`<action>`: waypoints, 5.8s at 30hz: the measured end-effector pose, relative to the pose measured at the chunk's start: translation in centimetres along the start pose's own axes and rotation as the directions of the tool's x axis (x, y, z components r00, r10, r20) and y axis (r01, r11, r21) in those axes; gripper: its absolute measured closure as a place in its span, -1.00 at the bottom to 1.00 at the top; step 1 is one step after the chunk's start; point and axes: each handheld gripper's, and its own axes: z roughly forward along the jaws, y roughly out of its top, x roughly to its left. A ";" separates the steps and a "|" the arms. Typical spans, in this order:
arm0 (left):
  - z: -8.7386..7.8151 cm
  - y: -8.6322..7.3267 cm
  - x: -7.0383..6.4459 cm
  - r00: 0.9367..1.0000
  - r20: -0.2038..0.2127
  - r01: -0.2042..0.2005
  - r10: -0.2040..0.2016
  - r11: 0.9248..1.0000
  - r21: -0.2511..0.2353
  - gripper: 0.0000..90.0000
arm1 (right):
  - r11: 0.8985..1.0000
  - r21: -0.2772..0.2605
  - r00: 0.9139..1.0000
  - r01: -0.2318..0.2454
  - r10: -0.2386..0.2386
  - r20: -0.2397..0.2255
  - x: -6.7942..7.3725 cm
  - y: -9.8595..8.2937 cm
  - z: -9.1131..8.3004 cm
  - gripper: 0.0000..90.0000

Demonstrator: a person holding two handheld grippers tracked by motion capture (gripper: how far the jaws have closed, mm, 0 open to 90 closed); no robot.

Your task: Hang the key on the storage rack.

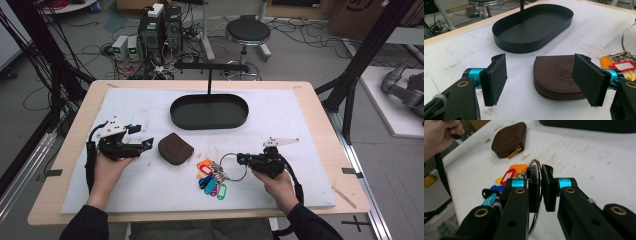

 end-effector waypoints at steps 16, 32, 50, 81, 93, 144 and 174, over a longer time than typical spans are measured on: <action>-0.3 0.2 -0.4 1.000 0.013 -0.007 0.007 1.000 -0.021 -0.37 | 0.971 -0.011 0.971 0.240 -0.240 0.021 3.5 3.1 -1.4 0.95; 0.0 0.0 -0.5 1.000 0.026 0.000 0.001 0.999 -0.035 -0.37 | 0.942 -0.088 0.946 0.322 -0.322 0.013 2.6 9.0 -4.0 0.95; 0.1 -0.4 -1.3 1.000 0.023 -0.011 0.013 0.999 -0.053 -0.37 | 0.896 -0.111 0.903 0.430 -0.423 0.082 0.7 17.8 -4.1 0.96; 0.6 -0.5 -1.2 0.999 0.030 -0.011 0.012 0.998 -0.055 -0.37 | 0.963 -0.118 0.937 0.243 -0.201 0.286 -7.4 21.9 0.2 0.96; 0.8 -0.5 -1.2 0.999 0.030 -0.014 0.016 0.998 -0.055 -0.37 | 0.968 -0.114 0.933 0.225 -0.180 0.312 -8.8 21.7 1.0 0.96; 1.3 -0.5 -1.3 1.000 0.002 -0.011 0.011 0.999 -0.033 -0.37 | 0.928 -0.218 0.862 0.301 -0.168 0.478 -2.5 7.5 -8.3 -0.26; 1.0 -0.4 -1.0 1.000 0.005 -0.006 0.006 0.999 -0.041 -0.37 | 0.953 -0.189 0.924 0.238 -0.161 0.347 -5.5 1.8 -7.8 -0.35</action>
